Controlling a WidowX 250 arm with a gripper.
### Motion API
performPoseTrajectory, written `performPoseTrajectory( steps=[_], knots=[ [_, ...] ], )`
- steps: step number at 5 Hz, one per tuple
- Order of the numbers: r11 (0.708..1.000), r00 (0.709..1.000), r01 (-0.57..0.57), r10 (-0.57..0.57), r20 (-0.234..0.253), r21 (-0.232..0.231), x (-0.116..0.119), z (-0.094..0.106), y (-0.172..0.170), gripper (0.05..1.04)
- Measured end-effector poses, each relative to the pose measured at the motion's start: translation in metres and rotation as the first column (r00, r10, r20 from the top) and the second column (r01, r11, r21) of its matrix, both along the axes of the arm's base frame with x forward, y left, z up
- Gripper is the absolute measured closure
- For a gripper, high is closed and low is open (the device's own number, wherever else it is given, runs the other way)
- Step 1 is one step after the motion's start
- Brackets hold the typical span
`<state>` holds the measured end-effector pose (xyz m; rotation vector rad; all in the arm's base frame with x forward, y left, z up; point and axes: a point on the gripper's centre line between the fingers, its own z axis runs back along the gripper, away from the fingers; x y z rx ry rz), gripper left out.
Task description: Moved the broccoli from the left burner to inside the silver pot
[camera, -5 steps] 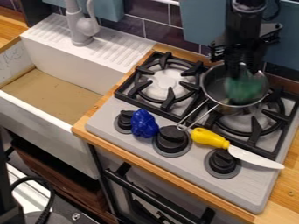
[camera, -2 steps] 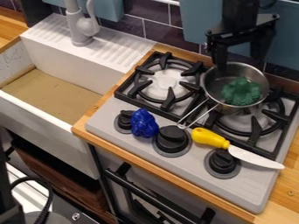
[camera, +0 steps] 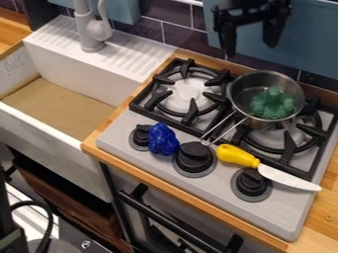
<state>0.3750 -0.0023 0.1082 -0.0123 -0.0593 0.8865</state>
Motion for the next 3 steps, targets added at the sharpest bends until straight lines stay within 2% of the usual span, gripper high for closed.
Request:
performPoseTrajectory(
  steps=[2,3],
  knots=[
    [0.995,0.993,0.095,-0.094,0.076,-0.010,-0.007,0.020,0.023,0.085],
    [0.996,0.993,0.092,-0.091,0.069,-0.014,-0.009,0.020,0.031,0.085]
  ],
)
